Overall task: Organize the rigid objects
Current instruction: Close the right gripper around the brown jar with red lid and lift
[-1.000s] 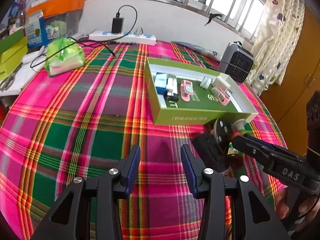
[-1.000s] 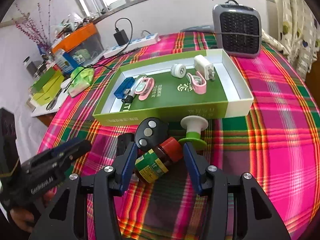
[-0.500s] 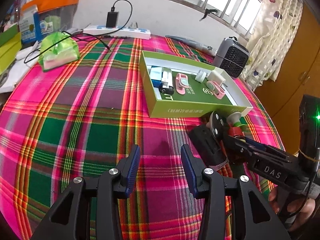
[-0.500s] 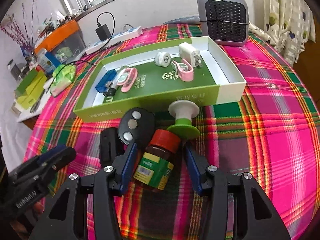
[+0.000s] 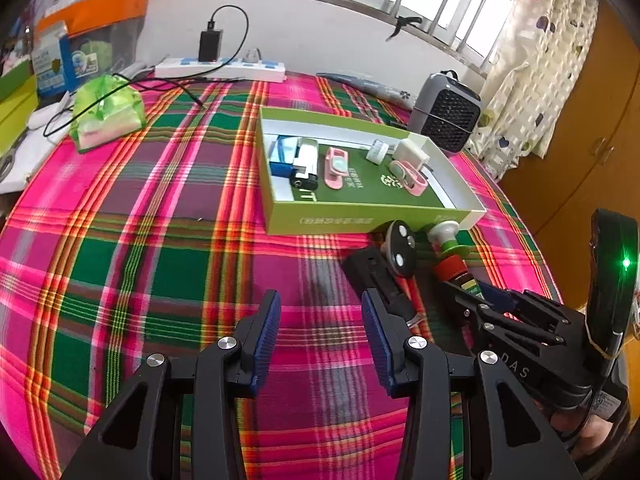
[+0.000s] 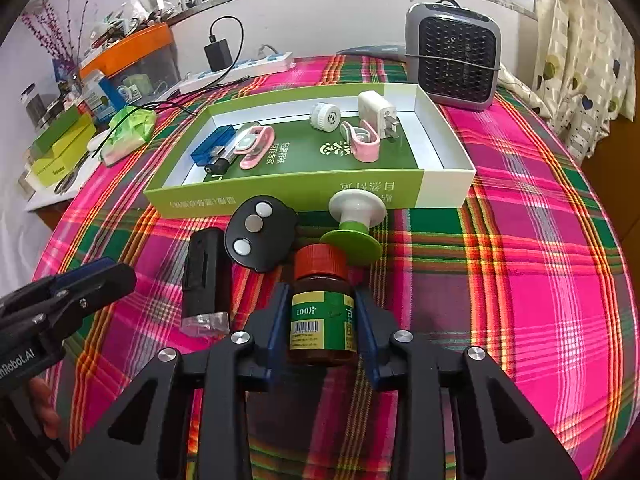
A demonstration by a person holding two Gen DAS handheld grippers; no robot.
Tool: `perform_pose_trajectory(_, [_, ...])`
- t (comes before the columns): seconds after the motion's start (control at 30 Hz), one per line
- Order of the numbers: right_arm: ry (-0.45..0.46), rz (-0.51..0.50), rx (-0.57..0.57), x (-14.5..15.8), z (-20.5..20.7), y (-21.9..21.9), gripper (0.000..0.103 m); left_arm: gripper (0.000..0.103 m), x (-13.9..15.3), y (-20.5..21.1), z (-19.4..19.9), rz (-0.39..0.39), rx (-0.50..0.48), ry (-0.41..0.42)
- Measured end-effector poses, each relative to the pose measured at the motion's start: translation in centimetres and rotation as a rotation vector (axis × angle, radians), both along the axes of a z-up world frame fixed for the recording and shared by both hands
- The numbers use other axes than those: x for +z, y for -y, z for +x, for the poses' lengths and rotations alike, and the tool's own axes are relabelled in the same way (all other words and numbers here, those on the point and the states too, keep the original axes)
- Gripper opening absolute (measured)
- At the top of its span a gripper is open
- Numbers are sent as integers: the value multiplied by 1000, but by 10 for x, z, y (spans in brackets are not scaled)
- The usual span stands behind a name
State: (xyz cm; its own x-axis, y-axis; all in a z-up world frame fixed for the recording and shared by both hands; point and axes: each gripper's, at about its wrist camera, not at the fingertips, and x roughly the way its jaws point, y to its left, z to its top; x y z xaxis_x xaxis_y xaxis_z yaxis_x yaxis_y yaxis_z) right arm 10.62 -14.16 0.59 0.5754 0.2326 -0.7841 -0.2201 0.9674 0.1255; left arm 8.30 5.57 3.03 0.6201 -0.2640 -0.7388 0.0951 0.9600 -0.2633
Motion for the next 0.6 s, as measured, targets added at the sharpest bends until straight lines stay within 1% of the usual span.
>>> perform_pose_trajectory(0.23, [21,11,7,4,-6,13,33,41,6,17,-1,19,-12,10])
perform_pose_trajectory(0.6, [40,32,-5,9,-11,40,33,41,5,44,1,66,-19,-6])
